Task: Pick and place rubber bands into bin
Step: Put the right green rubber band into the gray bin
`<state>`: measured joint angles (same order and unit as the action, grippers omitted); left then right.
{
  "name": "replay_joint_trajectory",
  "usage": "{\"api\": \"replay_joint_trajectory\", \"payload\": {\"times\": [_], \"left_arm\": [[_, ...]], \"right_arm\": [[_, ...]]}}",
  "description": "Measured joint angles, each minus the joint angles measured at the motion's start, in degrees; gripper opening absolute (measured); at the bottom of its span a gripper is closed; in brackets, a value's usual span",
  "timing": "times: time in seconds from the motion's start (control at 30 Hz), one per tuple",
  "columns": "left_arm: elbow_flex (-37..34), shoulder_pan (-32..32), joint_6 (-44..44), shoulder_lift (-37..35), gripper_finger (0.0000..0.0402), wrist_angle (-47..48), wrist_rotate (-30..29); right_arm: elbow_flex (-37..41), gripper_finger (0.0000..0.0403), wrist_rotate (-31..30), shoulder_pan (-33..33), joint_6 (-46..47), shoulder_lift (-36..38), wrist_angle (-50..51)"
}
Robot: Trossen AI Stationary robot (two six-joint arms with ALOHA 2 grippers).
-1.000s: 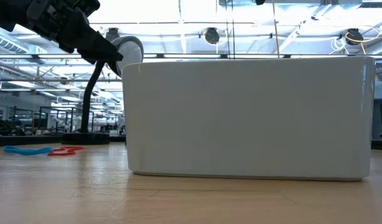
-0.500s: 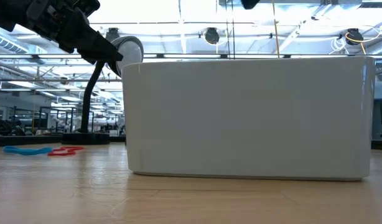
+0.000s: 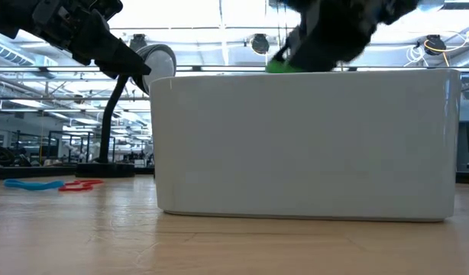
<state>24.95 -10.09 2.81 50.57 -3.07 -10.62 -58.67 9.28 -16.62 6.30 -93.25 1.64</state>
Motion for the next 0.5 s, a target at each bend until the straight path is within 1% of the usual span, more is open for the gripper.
{"api": "replay_joint_trajectory", "payload": {"times": [0.23,0.43,0.5], "left_arm": [[0.0,0.0,0.0,0.0,0.0184,0.0,0.01],[0.0,-0.02,0.0,0.0,0.0184,0.02,0.01],[0.0,0.0,0.0,0.0,0.0184,0.02,0.01]], "right_arm": [[0.0,0.0,-0.19,0.02,-1.01,-5.37,-0.24],[0.0,0.0,-0.63,0.11,-1.44,-7.58,-0.12],[0.0,0.0,-1.96,0.11,-1.46,-7.63,-0.14]]}}
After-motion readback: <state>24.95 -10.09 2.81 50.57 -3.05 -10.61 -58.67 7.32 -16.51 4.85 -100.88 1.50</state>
